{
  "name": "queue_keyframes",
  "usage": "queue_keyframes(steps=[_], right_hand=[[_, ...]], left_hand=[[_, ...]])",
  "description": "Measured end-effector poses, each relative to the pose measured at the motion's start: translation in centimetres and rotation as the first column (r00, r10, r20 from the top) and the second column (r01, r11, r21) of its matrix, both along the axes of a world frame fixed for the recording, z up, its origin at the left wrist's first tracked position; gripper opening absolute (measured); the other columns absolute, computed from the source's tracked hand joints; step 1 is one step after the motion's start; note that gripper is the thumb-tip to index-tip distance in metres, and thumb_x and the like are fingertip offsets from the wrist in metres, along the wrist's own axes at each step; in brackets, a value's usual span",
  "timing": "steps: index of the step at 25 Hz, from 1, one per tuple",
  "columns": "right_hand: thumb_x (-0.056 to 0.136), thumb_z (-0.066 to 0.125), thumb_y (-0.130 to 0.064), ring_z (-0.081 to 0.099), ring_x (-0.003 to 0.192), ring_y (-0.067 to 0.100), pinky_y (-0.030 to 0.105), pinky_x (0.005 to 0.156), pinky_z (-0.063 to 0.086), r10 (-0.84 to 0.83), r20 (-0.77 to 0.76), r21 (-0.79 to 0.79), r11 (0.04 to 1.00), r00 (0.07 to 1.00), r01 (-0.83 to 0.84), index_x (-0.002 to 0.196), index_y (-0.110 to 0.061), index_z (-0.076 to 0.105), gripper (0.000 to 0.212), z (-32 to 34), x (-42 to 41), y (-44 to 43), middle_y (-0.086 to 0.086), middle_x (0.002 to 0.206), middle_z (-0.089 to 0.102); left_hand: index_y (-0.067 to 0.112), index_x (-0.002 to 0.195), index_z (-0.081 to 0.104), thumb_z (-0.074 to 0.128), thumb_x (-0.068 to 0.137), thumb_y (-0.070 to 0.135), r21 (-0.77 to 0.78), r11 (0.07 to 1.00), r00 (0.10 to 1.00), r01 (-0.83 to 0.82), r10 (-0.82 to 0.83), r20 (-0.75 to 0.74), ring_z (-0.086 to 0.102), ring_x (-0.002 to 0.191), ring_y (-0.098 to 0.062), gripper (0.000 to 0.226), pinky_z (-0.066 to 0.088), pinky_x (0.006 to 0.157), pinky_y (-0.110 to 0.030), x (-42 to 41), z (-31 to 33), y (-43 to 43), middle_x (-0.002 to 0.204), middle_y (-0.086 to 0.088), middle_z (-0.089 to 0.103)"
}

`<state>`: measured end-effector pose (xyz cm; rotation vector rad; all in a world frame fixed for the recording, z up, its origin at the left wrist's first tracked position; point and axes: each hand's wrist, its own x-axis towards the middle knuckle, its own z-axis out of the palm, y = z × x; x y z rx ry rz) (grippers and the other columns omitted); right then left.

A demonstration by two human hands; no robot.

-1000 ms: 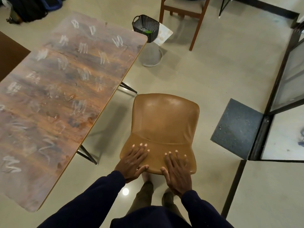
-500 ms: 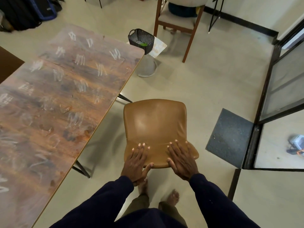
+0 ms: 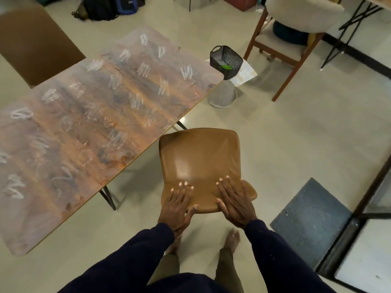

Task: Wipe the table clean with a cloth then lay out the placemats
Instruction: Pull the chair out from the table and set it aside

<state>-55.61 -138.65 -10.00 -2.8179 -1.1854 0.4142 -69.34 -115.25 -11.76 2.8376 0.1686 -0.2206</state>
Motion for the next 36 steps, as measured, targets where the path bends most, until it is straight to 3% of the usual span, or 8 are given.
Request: queue_keyframes(steps=[5,11,15,19,22,29,36], right_hand=[[0.111,0.014,-0.057,0.036,0.155,0.034,0.063,0.122,0.014,0.111,-0.056,0.090,0.990,0.992,-0.105,0.161,-0.016,0.038,0.069,-0.9,1.8,-2.6,0.009,0.166,0.042],[0.110,0.019,-0.063,0.026,0.159,0.033,0.067,0.126,0.019,0.182,-0.072,0.215,0.963,0.981,-0.163,0.165,-0.020,0.029,0.071,-2.1,1.9,-4.9,0.005,0.171,0.033],[0.108,0.016,-0.070,0.023,0.160,0.033,0.064,0.127,0.014,0.158,-0.125,0.189,0.973,0.979,-0.132,0.166,-0.021,0.030,0.077,-2.1,3.6,-6.7,0.004,0.172,0.030],[0.108,0.018,-0.068,0.029,0.158,0.034,0.065,0.126,0.021,0.286,-0.071,0.162,0.949,0.956,-0.272,0.164,-0.022,0.035,0.074,-2.2,6.2,-9.9,0.004,0.170,0.034],[0.109,0.023,-0.066,0.034,0.156,0.034,0.063,0.125,0.021,0.362,-0.044,0.179,0.920,0.931,-0.349,0.162,-0.023,0.039,0.070,-2.2,7.7,-11.7,0.004,0.168,0.040],[0.109,0.027,-0.065,0.038,0.155,0.033,0.064,0.124,0.029,0.551,-0.046,0.148,0.828,0.833,-0.540,0.159,-0.024,0.041,0.067,-1.4,8.8,-14.9,0.003,0.166,0.043],[0.108,0.019,-0.067,0.041,0.152,0.034,0.058,0.129,0.018,0.674,-0.066,0.101,0.738,0.736,-0.667,0.154,-0.021,0.049,0.072,-0.7,7.8,-16.1,0.006,0.162,0.047]], left_hand=[[0.013,0.160,0.045,0.019,0.112,0.055,0.098,0.987,0.992,-0.125,0.123,0.024,0.029,0.159,-0.035,0.070,0.024,0.124,-0.057,0.6,-0.1,-3.8,0.170,-0.016,0.035],[0.011,0.165,0.034,0.016,0.113,0.050,0.229,0.932,0.959,-0.283,0.271,0.081,0.018,0.163,-0.035,0.068,0.017,0.129,-0.059,0.4,1.2,-7.2,0.176,-0.014,0.018],[0.011,0.168,0.026,0.019,0.113,0.049,0.204,0.892,0.913,-0.404,0.379,0.153,0.011,0.165,-0.032,0.067,0.015,0.130,-0.059,0.8,1.6,-10.4,0.178,-0.011,0.010],[0.012,0.168,0.025,0.024,0.113,0.050,0.183,0.837,0.852,-0.515,0.478,0.213,0.011,0.165,-0.032,0.067,0.026,0.126,-0.063,0.9,1.3,-15.5,0.178,-0.012,0.013],[0.011,0.168,0.026,0.025,0.112,0.052,0.206,0.788,0.812,-0.580,0.537,0.230,0.009,0.165,-0.033,0.069,0.026,0.127,-0.062,0.7,1.2,-19.0,0.177,-0.014,0.013],[0.011,0.168,0.022,0.020,0.113,0.055,0.170,0.655,0.676,-0.737,0.704,0.217,0.012,0.164,-0.036,0.071,0.031,0.124,-0.064,-1.2,0.5,-27.4,0.177,-0.015,0.011],[0.010,0.168,0.025,0.017,0.113,0.054,0.085,0.543,0.549,-0.836,0.820,0.159,0.015,0.164,-0.035,0.071,0.028,0.126,-0.064,-3.2,0.6,-32.7,0.177,-0.014,0.014]])
